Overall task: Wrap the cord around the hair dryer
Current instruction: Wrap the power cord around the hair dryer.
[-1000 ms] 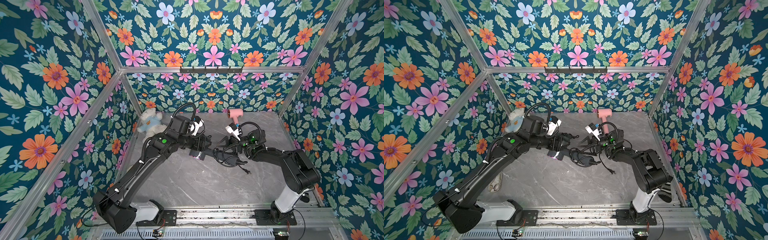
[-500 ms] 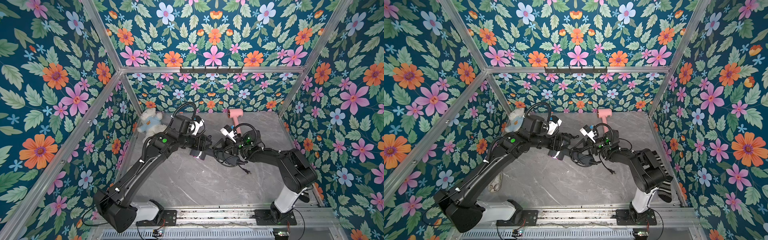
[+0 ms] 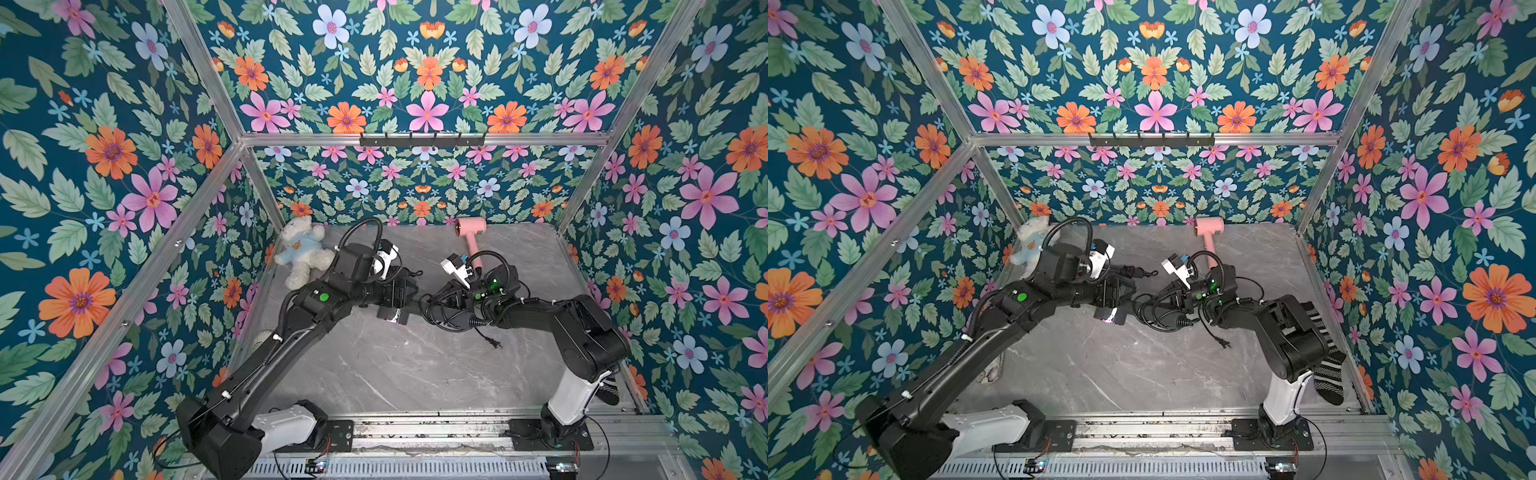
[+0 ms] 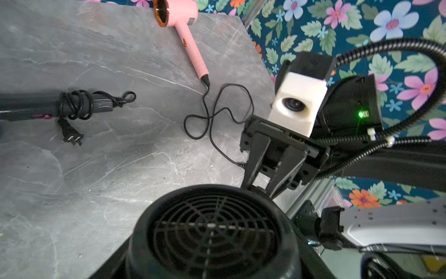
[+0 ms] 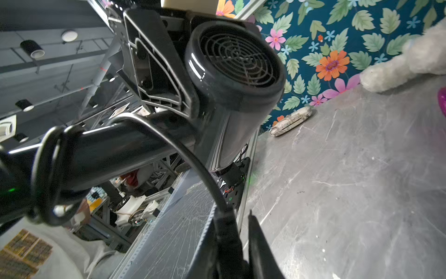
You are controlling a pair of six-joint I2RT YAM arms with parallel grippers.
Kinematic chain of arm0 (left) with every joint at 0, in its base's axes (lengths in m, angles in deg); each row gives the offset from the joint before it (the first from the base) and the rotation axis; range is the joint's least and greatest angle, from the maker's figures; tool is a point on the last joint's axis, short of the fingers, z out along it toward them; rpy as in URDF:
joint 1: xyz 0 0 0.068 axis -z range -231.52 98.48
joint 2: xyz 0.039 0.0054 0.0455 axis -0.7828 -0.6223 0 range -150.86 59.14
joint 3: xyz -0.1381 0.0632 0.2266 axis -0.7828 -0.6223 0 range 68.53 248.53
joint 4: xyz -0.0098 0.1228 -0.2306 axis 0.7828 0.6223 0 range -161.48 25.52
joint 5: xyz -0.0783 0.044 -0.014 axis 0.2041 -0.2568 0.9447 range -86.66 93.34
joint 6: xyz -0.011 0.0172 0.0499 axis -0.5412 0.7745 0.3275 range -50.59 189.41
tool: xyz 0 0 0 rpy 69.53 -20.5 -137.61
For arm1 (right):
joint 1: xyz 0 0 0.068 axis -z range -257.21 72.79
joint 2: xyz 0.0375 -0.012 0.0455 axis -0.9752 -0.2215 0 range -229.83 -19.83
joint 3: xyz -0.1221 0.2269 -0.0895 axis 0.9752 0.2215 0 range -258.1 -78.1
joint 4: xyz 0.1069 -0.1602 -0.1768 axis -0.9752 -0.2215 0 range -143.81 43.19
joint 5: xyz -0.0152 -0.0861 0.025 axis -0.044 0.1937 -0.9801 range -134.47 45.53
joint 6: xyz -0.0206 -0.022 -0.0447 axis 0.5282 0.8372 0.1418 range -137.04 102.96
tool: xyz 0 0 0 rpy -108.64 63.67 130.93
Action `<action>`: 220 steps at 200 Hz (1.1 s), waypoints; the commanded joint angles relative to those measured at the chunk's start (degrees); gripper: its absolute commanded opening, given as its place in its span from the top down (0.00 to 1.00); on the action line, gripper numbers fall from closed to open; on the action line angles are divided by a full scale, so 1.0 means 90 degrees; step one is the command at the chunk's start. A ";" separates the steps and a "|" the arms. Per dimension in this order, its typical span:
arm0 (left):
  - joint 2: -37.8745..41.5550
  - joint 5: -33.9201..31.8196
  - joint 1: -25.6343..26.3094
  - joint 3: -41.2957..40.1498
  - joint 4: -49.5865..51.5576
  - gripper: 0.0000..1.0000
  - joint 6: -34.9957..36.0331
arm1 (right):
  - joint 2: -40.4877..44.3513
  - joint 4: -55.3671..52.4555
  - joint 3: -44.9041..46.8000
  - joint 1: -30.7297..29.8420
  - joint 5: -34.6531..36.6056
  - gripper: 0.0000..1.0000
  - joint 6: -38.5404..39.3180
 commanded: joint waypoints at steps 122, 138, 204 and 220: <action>0.1144 -0.3107 -0.0665 -0.2655 -0.3403 1.00 -0.3939 | 0.2518 -0.5634 0.1220 -0.1109 0.5363 1.00 0.3030; 0.1234 -0.3415 -0.0696 -0.2798 -0.3404 1.00 -0.4153 | 0.2554 -0.6023 0.1126 -0.1300 0.5661 1.00 0.3236; 0.1848 -0.4885 -0.0725 -0.3123 -0.2644 1.00 -0.4709 | 0.2414 -0.7388 0.0773 -0.2127 0.6799 1.00 0.3698; 0.1907 -0.5395 -0.0711 -0.2959 -0.2084 1.00 -0.4415 | 0.2363 -0.8555 0.0238 -0.2534 0.7476 1.00 0.4028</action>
